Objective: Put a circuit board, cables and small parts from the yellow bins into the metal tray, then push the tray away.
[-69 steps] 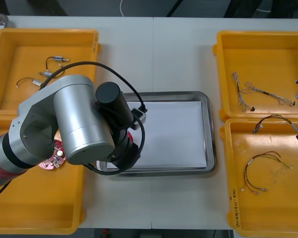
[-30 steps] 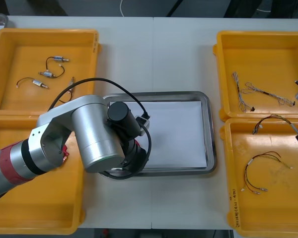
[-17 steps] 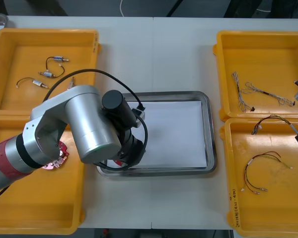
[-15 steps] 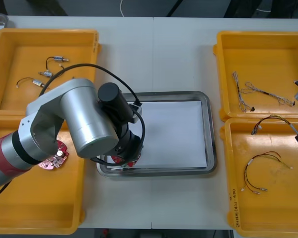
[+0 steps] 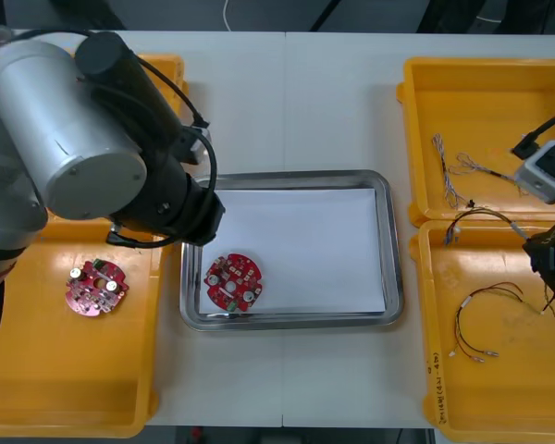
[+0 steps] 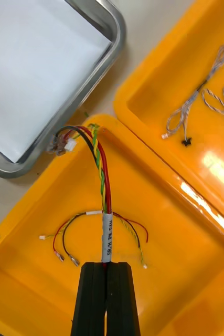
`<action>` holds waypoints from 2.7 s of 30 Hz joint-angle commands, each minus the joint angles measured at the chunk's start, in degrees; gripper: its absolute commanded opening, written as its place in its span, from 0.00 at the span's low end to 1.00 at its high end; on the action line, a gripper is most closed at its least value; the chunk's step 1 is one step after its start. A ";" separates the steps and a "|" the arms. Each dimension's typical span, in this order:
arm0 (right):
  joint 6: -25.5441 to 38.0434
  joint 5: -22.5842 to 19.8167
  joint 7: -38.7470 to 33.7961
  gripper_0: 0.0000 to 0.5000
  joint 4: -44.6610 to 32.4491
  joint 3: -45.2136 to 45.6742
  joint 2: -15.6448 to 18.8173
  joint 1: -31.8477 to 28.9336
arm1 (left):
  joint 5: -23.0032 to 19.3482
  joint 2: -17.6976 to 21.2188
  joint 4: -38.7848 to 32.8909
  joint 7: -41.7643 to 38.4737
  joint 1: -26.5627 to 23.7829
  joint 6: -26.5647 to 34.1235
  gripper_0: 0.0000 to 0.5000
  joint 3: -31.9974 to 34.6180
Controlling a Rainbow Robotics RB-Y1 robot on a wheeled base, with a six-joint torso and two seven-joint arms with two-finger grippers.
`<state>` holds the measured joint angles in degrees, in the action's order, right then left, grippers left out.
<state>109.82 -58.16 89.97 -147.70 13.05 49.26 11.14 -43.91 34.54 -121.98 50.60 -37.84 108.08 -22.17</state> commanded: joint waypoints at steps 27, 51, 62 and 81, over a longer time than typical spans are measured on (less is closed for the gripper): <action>0.18 7.89 19.28 0.00 6.37 -39.86 -5.05 29.03 | 7.09 5.80 16.78 11.01 -5.67 1.92 1.00 24.46; -2.95 20.90 21.92 0.00 23.68 -56.91 -17.00 35.80 | 15.96 5.63 47.19 10.13 -16.65 -6.83 1.00 26.57; -10.33 22.74 21.39 0.00 31.15 -61.83 -17.97 35.80 | 16.93 4.92 56.42 8.38 -17.71 -17.38 1.00 26.30; -18.94 26.88 21.13 0.00 39.86 -67.37 -18.58 35.80 | 15.70 3.78 67.14 7.32 -17.62 -29.86 1.00 20.06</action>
<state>91.27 -31.67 111.95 -107.51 -53.50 31.78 45.10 -27.88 37.86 -55.57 60.56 -52.45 80.03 -0.75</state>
